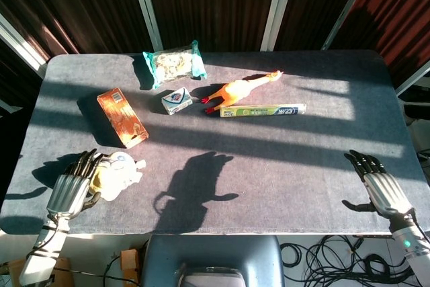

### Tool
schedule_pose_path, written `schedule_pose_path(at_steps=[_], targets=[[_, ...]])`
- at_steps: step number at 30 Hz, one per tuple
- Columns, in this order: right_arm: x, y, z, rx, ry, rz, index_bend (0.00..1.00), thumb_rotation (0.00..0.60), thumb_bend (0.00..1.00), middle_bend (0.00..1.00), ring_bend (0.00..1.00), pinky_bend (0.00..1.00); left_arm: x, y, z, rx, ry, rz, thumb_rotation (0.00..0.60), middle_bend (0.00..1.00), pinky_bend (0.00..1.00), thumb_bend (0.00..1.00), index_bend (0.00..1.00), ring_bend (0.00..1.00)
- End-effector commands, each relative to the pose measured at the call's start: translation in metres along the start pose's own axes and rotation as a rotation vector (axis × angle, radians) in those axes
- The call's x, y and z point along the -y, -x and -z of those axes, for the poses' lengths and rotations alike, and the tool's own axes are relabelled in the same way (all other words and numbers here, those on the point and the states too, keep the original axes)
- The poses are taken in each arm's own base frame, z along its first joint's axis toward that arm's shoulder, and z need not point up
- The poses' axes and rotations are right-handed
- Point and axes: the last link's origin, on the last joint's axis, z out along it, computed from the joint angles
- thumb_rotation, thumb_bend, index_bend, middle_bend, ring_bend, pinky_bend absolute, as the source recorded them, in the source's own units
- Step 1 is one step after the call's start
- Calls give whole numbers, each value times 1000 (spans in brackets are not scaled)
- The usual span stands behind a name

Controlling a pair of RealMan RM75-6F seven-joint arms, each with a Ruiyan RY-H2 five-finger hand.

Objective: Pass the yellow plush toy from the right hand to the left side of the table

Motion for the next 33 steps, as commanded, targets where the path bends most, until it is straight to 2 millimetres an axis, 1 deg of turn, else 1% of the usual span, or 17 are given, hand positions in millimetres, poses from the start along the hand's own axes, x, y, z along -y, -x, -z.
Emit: schedule_pose_path(at_steps=[1, 4, 8, 12, 16, 19, 25, 29, 33], targets=[[0, 0, 0, -1, -1, 0, 0, 600, 81, 0, 0, 0, 10, -19, 20, -22, -24, -43, 600, 0, 252, 253, 0, 4], [1, 1, 0, 1, -5, 3, 0, 600, 80, 0, 0, 0, 19, -34, 33, -29, -76, -61, 600, 0, 252, 248, 0, 12], [3, 3, 2, 0, -14, 12, 0, 600, 80, 0, 0, 0, 27, -42, 43, -92, -71, 21, 600, 0, 249, 250, 0, 32], [5, 5, 7, -7, -30, 24, 0, 600, 81, 0, 0, 0, 38, -37, 57, -109, -39, 53, 600, 0, 224, 254, 0, 43], [7, 6, 13, -34, -35, 40, 0, 600, 81, 0, 0, 0, 49, -27, 71, -51, -75, 16, 600, 0, 201, 255, 2, 60], [7, 7, 17, -45, -31, 50, 0, 600, 80, 0, 0, 0, 53, -32, 74, -38, -62, 1, 600, 0, 197, 259, 1, 68], [7, 9, 22, -42, -23, 63, 0, 600, 80, 0, 0, 0, 63, -33, 89, -6, -132, -28, 600, 0, 195, 267, 0, 68], [7, 8, 24, -39, -25, 57, 0, 600, 80, 0, 0, 0, 65, -34, 89, 21, -195, -29, 600, 0, 195, 278, 3, 68], [6, 8, 25, -36, -24, 56, 0, 600, 80, 0, 0, 0, 64, -32, 88, 40, -197, -31, 600, 0, 194, 278, 3, 69]])
